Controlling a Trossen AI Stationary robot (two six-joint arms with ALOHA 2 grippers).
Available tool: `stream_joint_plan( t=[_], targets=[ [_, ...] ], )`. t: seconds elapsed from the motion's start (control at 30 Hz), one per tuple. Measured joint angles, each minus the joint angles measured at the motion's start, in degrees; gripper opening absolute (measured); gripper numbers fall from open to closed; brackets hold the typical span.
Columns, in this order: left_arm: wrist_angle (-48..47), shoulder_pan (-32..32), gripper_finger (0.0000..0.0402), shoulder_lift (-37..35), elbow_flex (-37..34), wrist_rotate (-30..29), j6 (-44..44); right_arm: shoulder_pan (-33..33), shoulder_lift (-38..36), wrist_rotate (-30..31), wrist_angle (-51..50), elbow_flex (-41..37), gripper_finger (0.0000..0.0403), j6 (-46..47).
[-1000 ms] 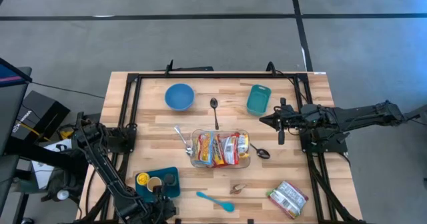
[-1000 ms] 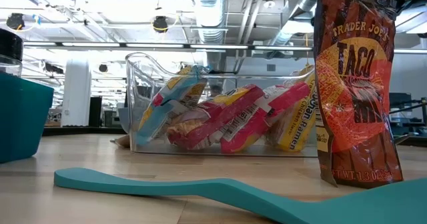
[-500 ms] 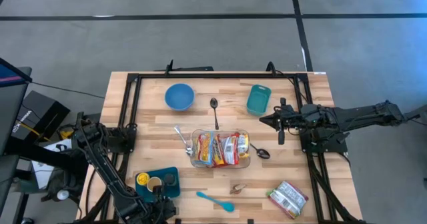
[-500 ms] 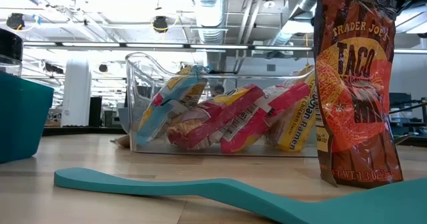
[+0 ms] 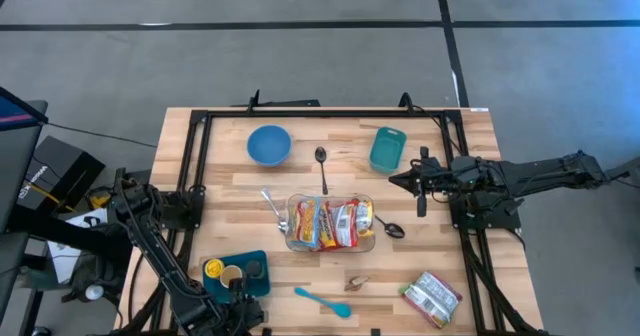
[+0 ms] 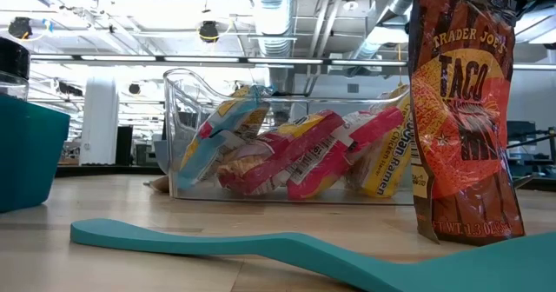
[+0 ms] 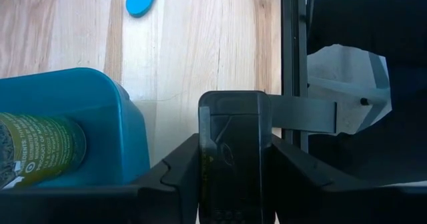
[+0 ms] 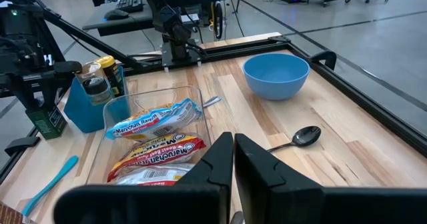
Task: Pick & Place Food Item
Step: Put the black spice can into the dark blue bin
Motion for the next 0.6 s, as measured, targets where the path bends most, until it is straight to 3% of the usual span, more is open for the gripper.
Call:
stream_joint_plan(
  t=[0.6],
  targets=[
    [0.09,0.0,0.0131,0.0,0.0,0.0,-0.02,0.0,0.0,0.01,0.01,0.01,0.001,0.0]
  ],
)
